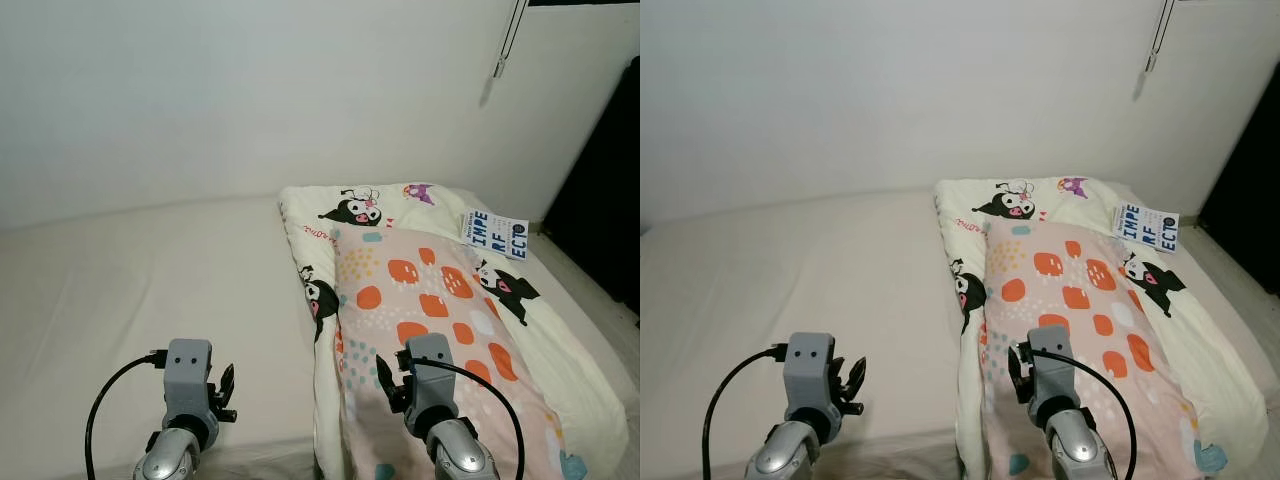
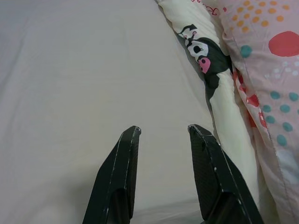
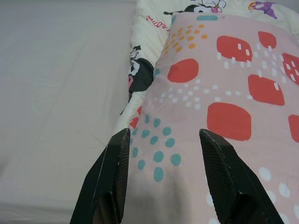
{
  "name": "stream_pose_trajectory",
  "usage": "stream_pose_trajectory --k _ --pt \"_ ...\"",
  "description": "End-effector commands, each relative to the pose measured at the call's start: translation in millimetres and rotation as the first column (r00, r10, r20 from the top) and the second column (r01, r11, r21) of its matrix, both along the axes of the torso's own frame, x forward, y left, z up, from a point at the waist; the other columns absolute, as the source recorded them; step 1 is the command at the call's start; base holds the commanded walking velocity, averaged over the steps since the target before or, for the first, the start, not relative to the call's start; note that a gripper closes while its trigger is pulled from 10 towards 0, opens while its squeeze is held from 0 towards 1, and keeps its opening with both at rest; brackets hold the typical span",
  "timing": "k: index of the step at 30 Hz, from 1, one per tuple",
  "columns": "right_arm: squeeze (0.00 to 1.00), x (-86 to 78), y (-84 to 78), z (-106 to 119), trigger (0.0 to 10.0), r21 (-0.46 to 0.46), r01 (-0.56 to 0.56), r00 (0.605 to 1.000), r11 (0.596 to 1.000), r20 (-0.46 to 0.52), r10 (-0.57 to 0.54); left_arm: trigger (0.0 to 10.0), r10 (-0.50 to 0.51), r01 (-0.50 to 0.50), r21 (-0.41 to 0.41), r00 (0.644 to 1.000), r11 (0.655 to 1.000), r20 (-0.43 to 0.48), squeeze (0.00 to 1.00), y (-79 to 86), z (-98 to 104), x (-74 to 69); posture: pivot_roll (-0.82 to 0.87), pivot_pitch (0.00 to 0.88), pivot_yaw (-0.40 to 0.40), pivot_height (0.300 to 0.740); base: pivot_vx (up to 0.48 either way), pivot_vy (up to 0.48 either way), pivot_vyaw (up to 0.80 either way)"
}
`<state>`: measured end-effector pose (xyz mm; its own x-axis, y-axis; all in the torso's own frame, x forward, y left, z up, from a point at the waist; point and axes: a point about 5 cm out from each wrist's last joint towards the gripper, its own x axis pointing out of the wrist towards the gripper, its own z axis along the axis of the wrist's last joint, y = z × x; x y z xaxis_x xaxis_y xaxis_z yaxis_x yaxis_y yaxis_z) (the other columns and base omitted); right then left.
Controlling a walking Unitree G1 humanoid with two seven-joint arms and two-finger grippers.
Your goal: Clean up the room
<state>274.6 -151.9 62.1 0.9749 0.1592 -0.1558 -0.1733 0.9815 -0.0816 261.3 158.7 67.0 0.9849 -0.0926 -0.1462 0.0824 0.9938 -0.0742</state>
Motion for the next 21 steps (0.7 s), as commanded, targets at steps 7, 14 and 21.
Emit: stream_pose_trajectory --k 7,14,21 --pt "0.00 -0.7 1.5 -1.7 10.0 -0.011 0.003 1.000 1.000 0.015 -0.002 10.0 0.002 -0.002 0.005 1.000 1.000 -0.011 0.00 -3.6 -5.4 -3.1 -0.04 0.142 0.016 0.740 0.000 0.000 0.00" --pt "0.00 -0.7 0.0 -1.6 10.0 -0.001 0.010 1.000 1.000 0.019 -0.010 10.0 0.010 -0.009 0.001 1.000 1.000 -0.013 0.00 -3.2 -5.7 -2.4 -0.03 0.145 0.016 0.740 0.000 0.000 0.00" --pt "0.00 -1.2 -0.5 -2.7 10.0 -0.006 0.014 1.000 1.000 0.018 -0.014 10.0 0.008 -0.008 0.003 1.000 1.000 -0.006 0.00 -3.6 -3.4 -2.8 -0.04 0.143 0.017 0.740 0.000 0.000 0.00"
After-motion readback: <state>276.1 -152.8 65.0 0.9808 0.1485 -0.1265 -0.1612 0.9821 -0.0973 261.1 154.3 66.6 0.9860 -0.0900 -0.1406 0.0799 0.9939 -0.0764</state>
